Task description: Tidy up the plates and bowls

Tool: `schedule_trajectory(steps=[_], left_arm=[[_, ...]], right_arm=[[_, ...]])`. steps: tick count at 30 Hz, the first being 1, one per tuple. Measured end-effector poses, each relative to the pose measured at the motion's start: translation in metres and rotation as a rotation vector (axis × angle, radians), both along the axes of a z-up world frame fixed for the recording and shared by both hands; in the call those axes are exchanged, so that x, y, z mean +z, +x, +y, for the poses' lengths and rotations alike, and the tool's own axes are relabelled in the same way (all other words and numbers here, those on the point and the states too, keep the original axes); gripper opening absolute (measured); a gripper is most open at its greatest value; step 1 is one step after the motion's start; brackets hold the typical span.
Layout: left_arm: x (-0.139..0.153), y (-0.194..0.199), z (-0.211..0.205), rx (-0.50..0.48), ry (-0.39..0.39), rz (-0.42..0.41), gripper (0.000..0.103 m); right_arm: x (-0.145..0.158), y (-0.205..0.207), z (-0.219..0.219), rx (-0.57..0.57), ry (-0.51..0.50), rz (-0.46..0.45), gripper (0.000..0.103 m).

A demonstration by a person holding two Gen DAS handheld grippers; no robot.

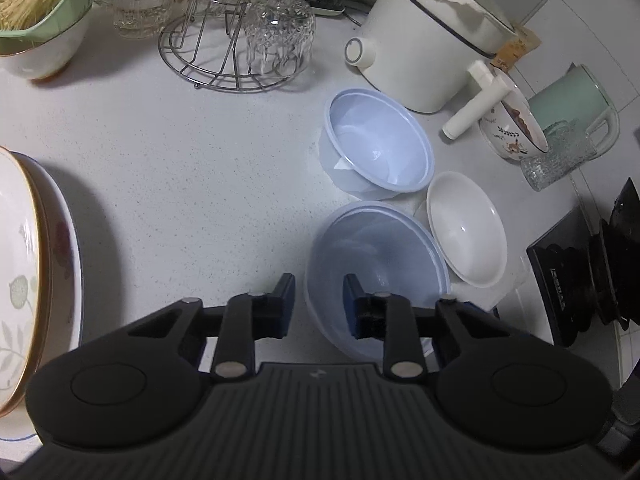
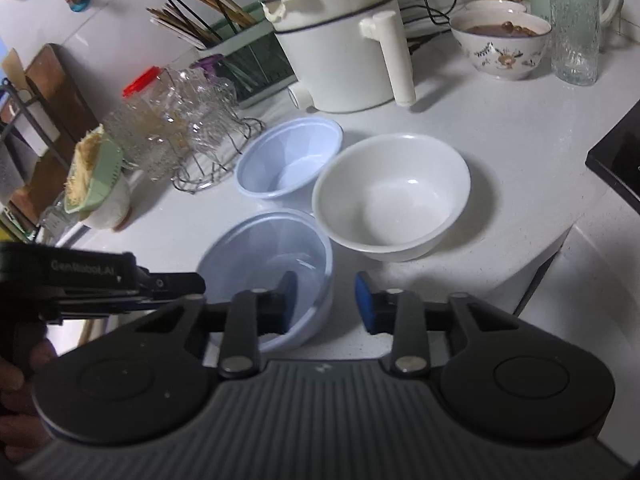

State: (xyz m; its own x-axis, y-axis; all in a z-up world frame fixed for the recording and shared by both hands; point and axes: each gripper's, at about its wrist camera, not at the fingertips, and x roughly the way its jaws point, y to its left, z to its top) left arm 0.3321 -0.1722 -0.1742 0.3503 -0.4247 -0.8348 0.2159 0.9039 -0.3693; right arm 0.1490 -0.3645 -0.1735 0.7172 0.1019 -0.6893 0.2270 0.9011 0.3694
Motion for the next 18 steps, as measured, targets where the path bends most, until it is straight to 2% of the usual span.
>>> schedule_trajectory(steps=[4,10,18], left_arm=[[-0.001,0.002,-0.004,-0.021,-0.005,0.015,0.022],[0.008,-0.001,0.006,-0.012,0.005,0.011,0.022],[0.023,-0.005,0.042,0.072,0.026,-0.029,0.022]], right_arm=[[-0.006,0.004,-0.001,0.012,0.03,0.01,0.02],[-0.003,0.008,0.001,0.032,0.059,0.009,0.02],[0.008,0.025,0.025,0.148,0.059,-0.025,0.02]])
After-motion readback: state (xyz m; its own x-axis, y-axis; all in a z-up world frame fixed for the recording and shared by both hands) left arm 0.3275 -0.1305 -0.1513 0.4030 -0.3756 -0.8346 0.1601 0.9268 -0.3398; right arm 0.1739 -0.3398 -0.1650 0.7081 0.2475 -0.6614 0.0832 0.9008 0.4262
